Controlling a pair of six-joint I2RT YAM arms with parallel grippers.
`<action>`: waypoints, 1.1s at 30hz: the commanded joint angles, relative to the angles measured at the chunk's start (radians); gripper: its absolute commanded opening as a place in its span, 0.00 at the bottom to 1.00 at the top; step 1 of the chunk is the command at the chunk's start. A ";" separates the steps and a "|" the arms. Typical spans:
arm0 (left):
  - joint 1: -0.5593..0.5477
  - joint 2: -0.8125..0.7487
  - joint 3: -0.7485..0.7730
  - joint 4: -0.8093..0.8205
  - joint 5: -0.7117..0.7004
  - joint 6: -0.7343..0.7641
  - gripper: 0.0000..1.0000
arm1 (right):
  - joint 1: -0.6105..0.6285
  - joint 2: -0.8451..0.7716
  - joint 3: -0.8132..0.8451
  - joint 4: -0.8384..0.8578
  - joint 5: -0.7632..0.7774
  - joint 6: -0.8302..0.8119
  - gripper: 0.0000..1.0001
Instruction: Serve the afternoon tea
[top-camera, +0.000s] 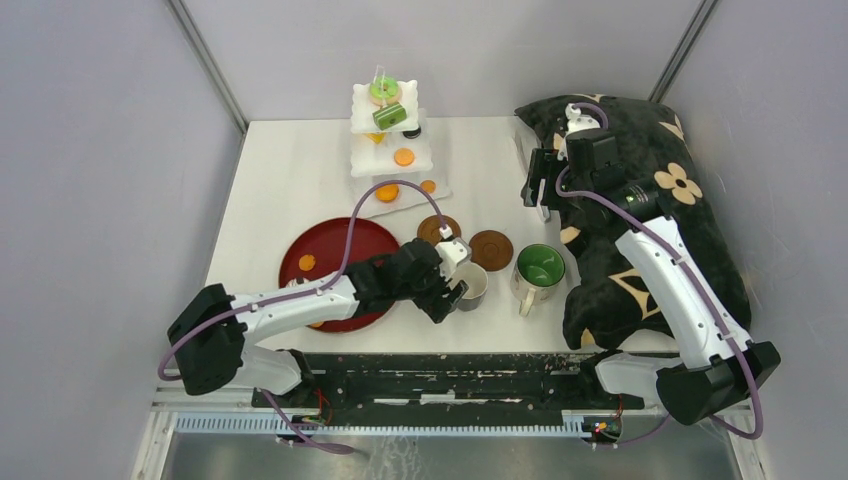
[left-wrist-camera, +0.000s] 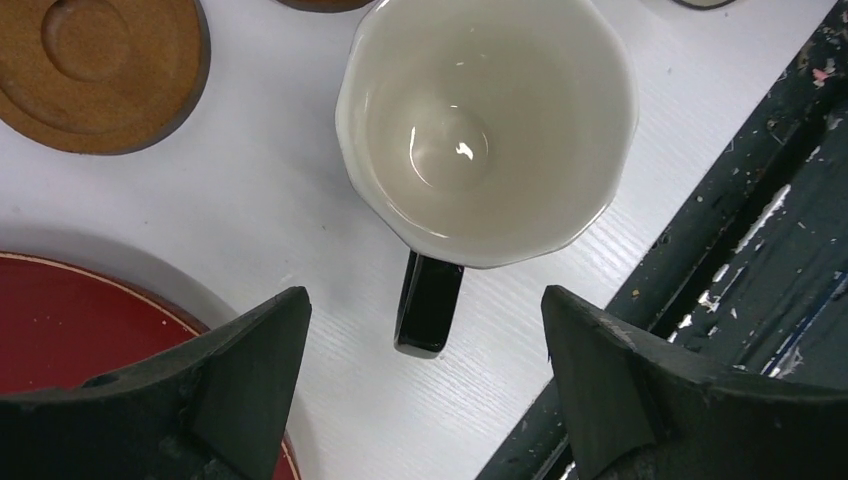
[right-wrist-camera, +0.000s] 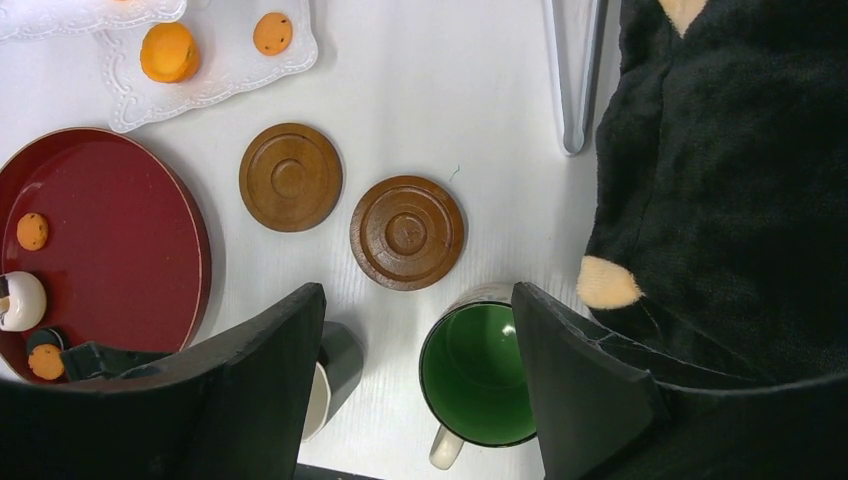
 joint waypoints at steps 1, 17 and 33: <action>-0.004 0.026 0.000 0.107 -0.023 0.091 0.91 | 0.001 -0.028 -0.004 0.025 0.018 -0.013 0.75; -0.003 0.124 0.064 0.077 0.010 0.089 0.18 | -0.002 -0.021 -0.013 0.032 0.028 -0.028 0.76; 0.068 0.118 0.199 0.050 -0.401 -0.037 0.03 | -0.006 -0.054 -0.005 0.009 0.065 -0.043 0.76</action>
